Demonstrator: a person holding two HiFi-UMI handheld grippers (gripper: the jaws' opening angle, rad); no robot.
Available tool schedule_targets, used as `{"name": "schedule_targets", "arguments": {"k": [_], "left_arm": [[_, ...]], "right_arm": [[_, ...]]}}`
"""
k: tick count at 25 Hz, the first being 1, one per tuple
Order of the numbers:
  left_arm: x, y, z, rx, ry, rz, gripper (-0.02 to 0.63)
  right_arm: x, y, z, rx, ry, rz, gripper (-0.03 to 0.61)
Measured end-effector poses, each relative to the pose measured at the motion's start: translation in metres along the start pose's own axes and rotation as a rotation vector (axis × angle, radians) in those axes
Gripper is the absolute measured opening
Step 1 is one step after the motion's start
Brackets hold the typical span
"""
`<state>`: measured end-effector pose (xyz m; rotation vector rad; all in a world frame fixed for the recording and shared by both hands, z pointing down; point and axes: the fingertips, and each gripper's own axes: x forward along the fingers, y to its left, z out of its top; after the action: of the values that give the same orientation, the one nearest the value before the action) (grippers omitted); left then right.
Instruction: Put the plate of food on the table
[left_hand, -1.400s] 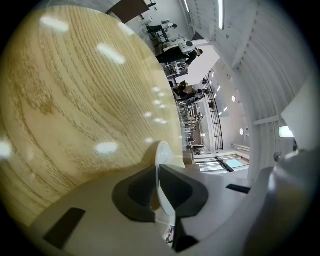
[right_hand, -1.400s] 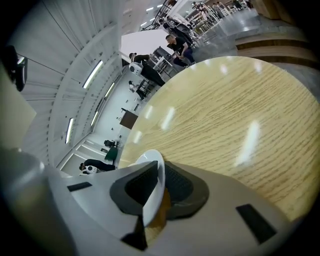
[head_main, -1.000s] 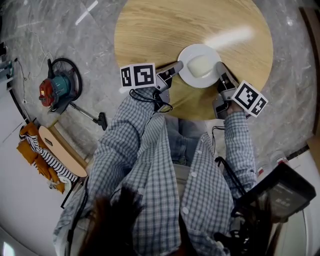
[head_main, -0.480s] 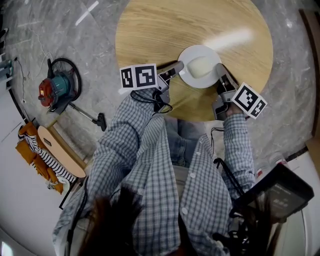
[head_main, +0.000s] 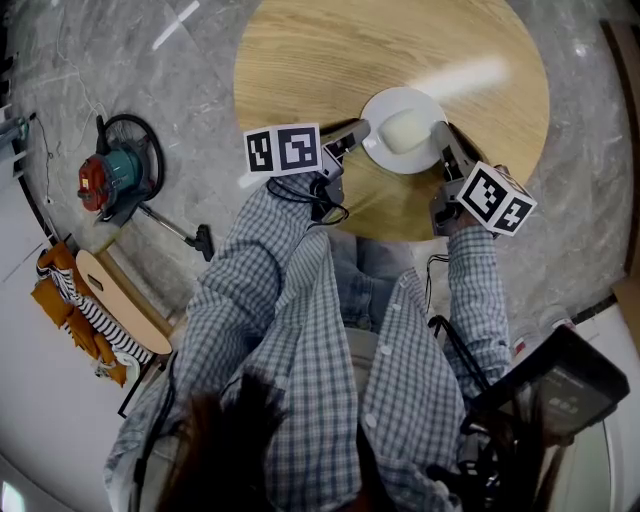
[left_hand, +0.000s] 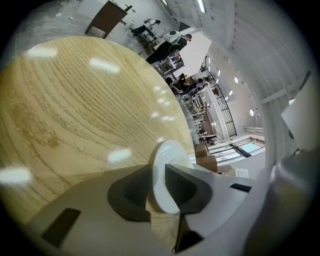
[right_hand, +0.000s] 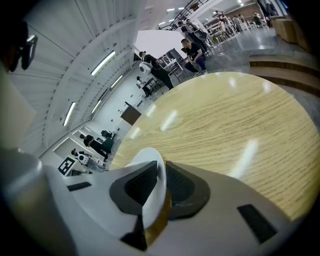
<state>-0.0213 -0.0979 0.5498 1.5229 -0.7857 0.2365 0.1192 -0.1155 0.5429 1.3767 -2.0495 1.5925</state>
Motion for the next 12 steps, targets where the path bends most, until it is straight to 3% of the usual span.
{"name": "schedule_targets", "arguments": {"k": [5, 12], "left_arm": [[0.0008, 0.006, -0.0008, -0.002, -0.003, 0.037, 0.038], [0.0, 0.0057, -0.0003, 0.015, -0.008, 0.036, 0.032]], "right_arm": [[0.0017, 0.0003, -0.0005, -0.026, 0.005, 0.0, 0.038], [0.003, 0.0035, 0.004, -0.052, -0.022, -0.009, 0.038]]}}
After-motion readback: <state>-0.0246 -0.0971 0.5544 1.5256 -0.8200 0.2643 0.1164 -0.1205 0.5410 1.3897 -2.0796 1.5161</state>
